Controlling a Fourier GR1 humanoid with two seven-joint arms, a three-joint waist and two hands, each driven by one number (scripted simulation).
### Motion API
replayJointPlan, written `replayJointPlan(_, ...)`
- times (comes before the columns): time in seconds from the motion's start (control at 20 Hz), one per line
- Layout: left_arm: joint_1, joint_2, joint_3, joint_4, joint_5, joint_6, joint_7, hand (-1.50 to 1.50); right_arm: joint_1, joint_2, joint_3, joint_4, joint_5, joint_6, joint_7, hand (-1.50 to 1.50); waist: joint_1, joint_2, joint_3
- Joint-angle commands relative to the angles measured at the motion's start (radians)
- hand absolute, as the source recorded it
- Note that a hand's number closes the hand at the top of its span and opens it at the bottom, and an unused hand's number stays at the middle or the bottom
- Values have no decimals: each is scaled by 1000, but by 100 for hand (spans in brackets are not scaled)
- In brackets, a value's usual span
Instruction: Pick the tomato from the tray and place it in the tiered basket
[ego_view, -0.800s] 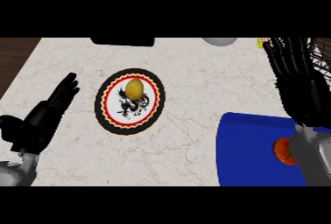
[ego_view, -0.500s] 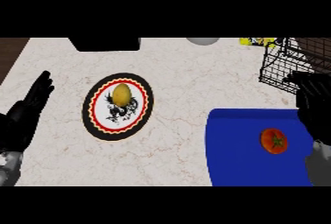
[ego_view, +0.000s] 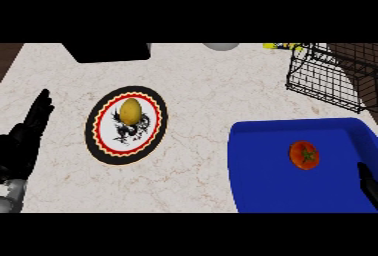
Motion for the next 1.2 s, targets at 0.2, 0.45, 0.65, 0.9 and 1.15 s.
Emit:
replayJointPlan(0.2,-15,-40,-23,26,-35,-2,-35,0,370,-169,145,-250,212,9,277,-150,58,7,-6)
replayJointPlan(0.45,-50,-68,-50,52,-73,9,-39,0,457,-358,185,-451,304,65,583,-150,73,13,-7)
replayJointPlan(0.65,-99,-87,-45,86,-79,-1,-6,0,380,-462,184,-574,363,62,912,-150,85,13,-4)
replayJointPlan(0.9,-146,-122,-49,133,-115,-11,-4,0,219,-526,213,-606,438,87,1235,-150,79,10,-2)
replayJointPlan(1.15,-126,-132,-17,120,-124,-32,-2,0,47,-511,266,-495,420,179,1343,-150,81,5,0)
